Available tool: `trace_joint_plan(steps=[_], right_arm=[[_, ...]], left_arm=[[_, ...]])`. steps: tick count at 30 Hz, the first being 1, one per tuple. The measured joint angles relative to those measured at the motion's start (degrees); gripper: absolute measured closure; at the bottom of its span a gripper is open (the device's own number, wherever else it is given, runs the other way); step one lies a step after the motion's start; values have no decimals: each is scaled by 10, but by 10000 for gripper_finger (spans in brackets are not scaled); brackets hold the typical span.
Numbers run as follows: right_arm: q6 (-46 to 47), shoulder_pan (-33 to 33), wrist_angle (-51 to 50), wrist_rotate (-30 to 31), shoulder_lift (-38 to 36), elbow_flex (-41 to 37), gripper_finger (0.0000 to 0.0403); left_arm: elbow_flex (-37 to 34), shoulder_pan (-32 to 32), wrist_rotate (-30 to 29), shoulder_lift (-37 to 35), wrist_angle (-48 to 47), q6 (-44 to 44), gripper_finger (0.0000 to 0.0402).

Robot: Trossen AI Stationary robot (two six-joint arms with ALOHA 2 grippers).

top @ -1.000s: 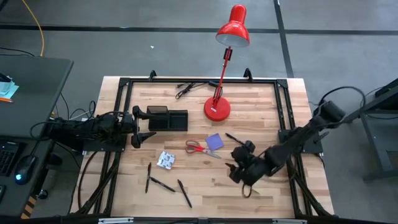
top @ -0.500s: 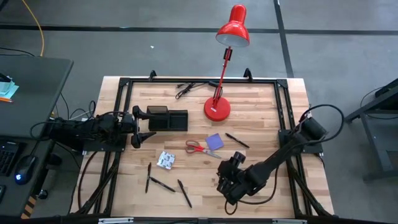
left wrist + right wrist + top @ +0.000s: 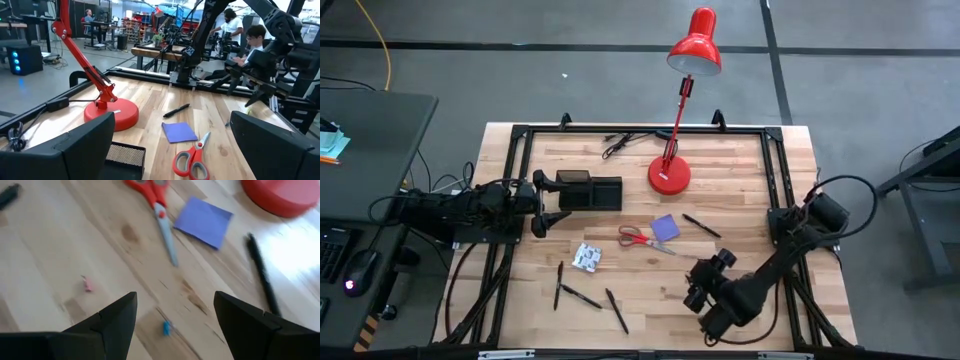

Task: Pick and place office supplies into organizer
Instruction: Put the blue binder clip into the black desk organizer

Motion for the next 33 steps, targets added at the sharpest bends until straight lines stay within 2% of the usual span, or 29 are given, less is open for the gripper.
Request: trace_joint_plan(steps=[15,18,21,24,28,33], right_arm=[[198,74,-136,35,0,0,144],[248,94,-135,51,-8,-38,144],[313,111,-75,51,-30,-119,144],[330,123,8,67,-48,-178,144],[309,109,93,66,-53,-204,144],[211,81,233,60,-53,-236,144]], left_arm=[[0,0,0,0,-9,-4,21],[0,0,0,0,-7,-4,21],[0,0,0,0,1,-4,21],[0,0,0,0,3,-3,21],[0,0,-1,0,3,-2,21],[0,0,-1,0,-8,-3,21]])
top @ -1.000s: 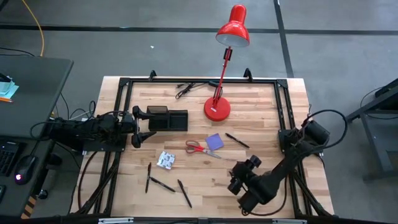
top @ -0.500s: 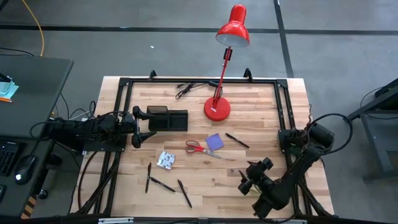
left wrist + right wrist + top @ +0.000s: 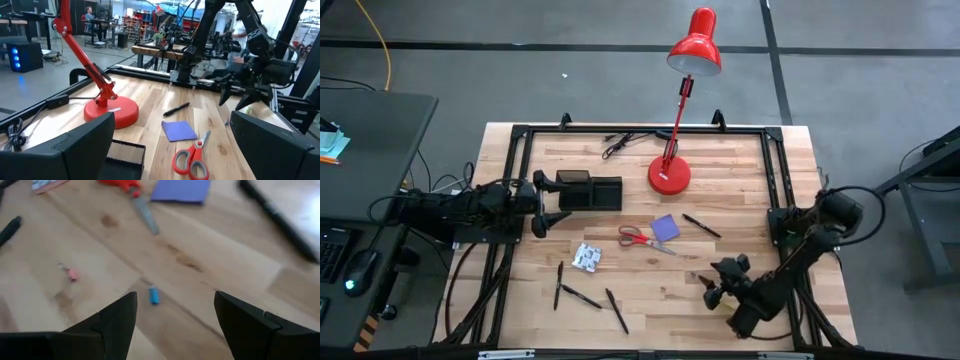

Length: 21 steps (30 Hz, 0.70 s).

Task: Pick and place office supplies into organizer
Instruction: Put the blue binder clip into the black desk organizer

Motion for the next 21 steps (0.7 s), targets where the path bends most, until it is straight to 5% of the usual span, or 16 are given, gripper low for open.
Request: trace_joint_plan(steps=[21], right_arm=[[-92,-43,71,-5,0,-7,144]], left_arm=[[0,0,1,0,-7,-6,21]])
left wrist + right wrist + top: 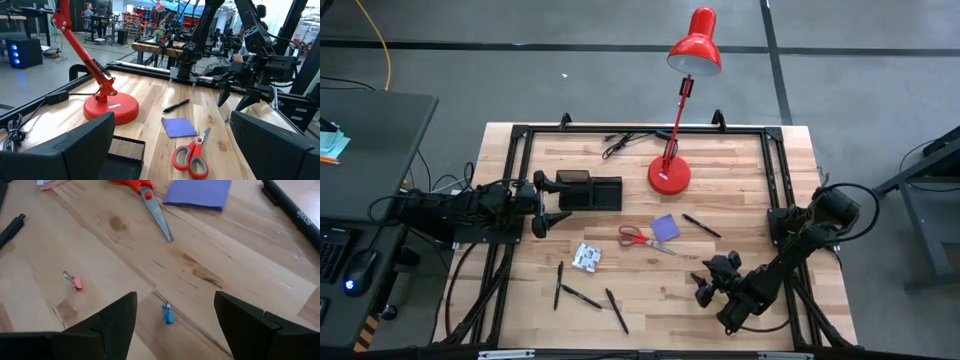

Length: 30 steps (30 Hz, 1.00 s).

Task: Pick and place office supplies into organizer
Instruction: Put the blue binder clip into the black desk organizer

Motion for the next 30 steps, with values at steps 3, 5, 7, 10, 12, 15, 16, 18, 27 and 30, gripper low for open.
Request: trace_joint_plan(steps=[3,5,7,10,12,15,16,18,27,30], right_arm=[[-1,-4,5,-2,3,0,144],[-8,-4,11,-3,8,0,144],[-13,-4,25,-4,16,0,144],[-13,-4,36,-11,29,0,144],[-12,-4,38,-13,37,0,144],[-11,-4,45,-17,46,0,144],[-11,-4,46,-17,48,0,144],[-11,-5,48,-18,52,0,144],[-11,-5,46,-18,56,0,144],[-11,-5,46,-17,56,0,144]], left_arm=[[0,0,0,0,0,0,21],[0,0,0,0,0,0,21],[0,0,0,0,0,0,21],[0,0,0,0,0,0,21],[0,0,0,0,0,0,21],[0,0,0,0,0,0,21],[0,0,0,0,0,0,21],[0,0,0,0,0,0,21],[0,0,0,0,0,0,21],[0,0,0,0,0,0,21]])
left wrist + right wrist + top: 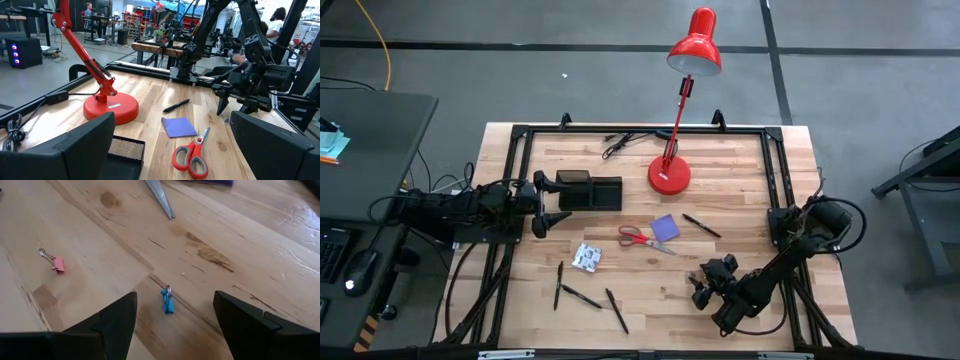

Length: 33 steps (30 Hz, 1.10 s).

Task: Pick and place office supplies into organizer
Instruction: Put the blue binder clip into the black desk organizer

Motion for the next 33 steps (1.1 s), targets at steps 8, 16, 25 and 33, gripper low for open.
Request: trace_joint_plan(steps=[8,16,25,33], right_arm=[[0,-2,-1,4,0,0,155],[-4,-7,-2,-2,0,0,256],[-4,-7,-6,-14,0,0,356],[-4,-7,-3,-7,0,0,389]], left_arm=[[0,0,0,0,0,0,21],[0,0,0,0,2,5,21],[0,0,0,0,2,11,21],[0,0,0,0,2,22,21]])
